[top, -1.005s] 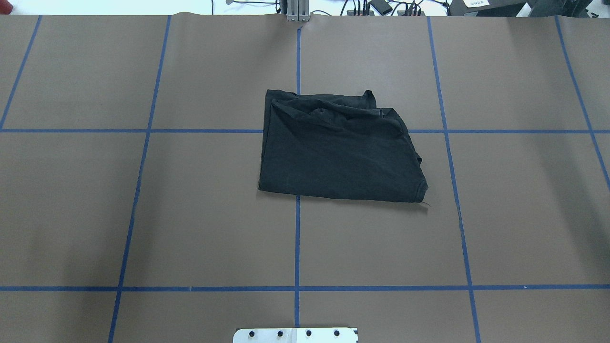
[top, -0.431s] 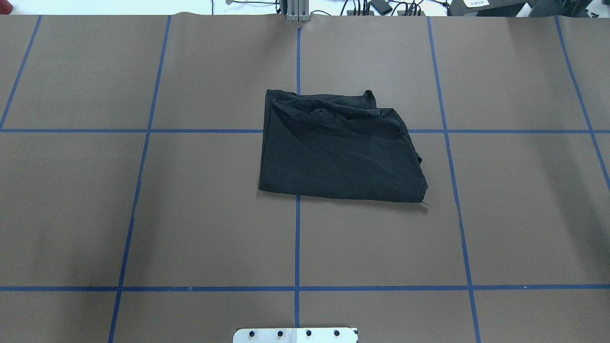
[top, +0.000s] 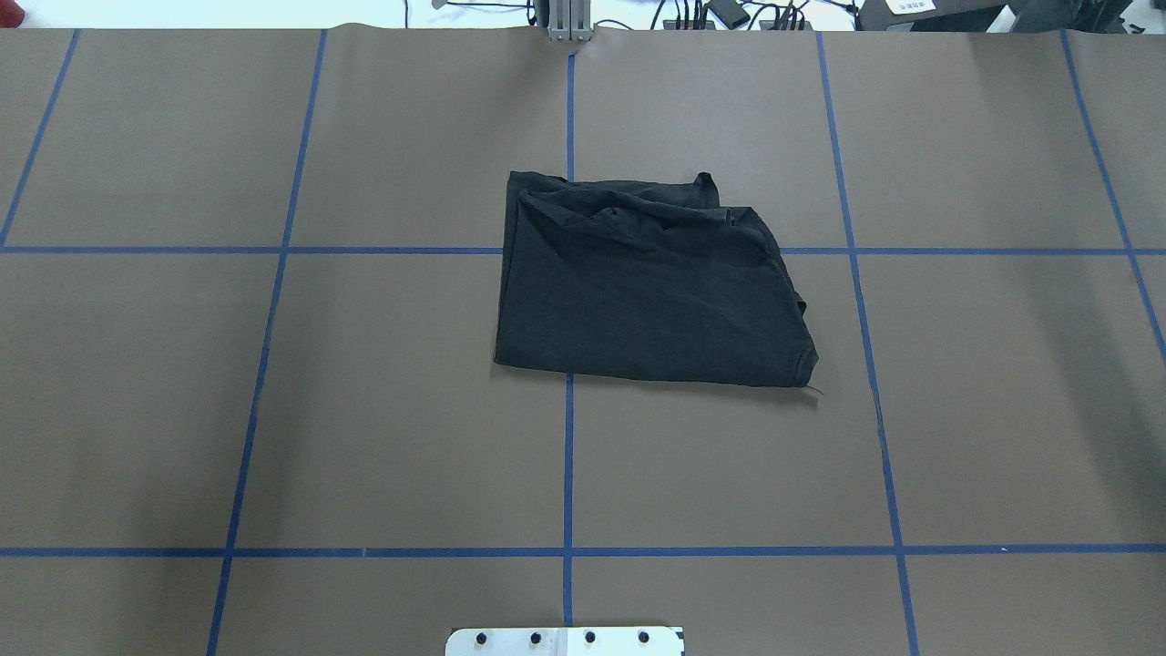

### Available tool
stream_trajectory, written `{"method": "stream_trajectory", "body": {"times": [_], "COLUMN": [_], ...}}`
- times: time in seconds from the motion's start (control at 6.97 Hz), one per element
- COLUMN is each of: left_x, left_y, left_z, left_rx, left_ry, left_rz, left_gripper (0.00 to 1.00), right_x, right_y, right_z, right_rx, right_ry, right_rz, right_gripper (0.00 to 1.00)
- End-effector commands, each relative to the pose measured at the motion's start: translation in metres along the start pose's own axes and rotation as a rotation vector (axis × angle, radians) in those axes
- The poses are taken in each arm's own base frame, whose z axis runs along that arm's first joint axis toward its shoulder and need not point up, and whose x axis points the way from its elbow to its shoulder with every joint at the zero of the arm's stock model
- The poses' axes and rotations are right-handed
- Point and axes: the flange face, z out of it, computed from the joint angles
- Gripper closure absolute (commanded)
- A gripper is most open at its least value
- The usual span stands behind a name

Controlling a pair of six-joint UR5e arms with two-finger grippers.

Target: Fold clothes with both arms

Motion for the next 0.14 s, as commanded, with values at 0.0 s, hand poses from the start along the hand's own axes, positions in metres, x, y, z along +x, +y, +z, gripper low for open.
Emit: {"method": "stream_trajectory", "body": {"times": [0.0], "left_x": [-0.0007], "left_y": [0.0004], "left_z": [-0.0033], "left_rx": [0.007], "left_ry": [-0.002], "left_rz": [-0.002], "left_gripper": [0.0], "right_x": [-0.0005], "right_y": [0.0021], "right_z": [0.0004], "right_rx": [0.003], "right_ry": [-0.007], "right_rz": [-0.002], "right_gripper": [0.0]}}
